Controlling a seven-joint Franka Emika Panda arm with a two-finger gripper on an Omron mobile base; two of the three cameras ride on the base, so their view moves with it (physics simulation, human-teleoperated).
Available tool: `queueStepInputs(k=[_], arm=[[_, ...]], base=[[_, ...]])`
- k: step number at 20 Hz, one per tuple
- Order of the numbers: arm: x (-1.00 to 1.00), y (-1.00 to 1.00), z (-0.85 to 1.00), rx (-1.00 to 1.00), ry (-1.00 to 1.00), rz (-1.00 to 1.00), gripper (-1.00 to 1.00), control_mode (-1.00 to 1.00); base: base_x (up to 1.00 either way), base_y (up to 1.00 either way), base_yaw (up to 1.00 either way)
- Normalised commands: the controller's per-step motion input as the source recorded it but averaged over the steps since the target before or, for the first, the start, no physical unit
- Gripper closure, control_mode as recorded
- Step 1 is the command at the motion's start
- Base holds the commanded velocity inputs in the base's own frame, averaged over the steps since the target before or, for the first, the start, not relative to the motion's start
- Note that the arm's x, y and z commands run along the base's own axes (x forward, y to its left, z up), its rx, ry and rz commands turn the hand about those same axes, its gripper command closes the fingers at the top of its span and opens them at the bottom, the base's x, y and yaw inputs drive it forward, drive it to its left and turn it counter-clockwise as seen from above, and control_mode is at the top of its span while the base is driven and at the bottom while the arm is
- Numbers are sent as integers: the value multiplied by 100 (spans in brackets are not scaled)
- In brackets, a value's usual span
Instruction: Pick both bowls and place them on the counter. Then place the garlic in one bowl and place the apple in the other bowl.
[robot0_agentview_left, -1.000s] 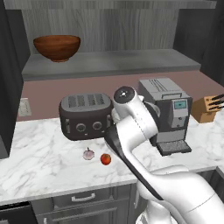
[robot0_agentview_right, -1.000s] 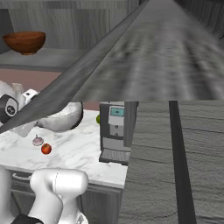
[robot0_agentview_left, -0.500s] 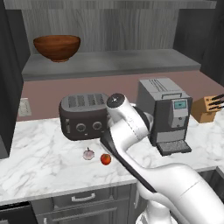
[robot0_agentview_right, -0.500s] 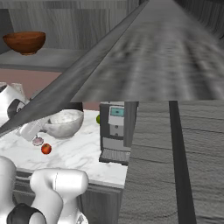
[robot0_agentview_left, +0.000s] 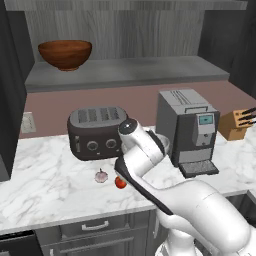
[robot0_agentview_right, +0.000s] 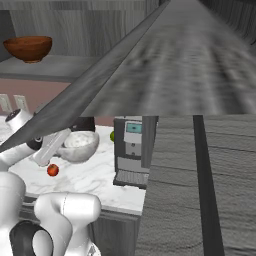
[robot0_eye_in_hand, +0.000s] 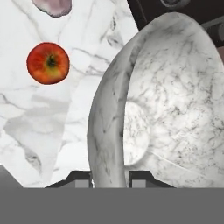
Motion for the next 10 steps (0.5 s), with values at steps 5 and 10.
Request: queueStepInputs(k=[5, 10], arm=[[2, 0, -42, 1, -2, 0, 100, -100], [0, 0, -32, 2, -1, 0, 100, -100]], base=[[0, 0, 0], [0, 0, 0]])
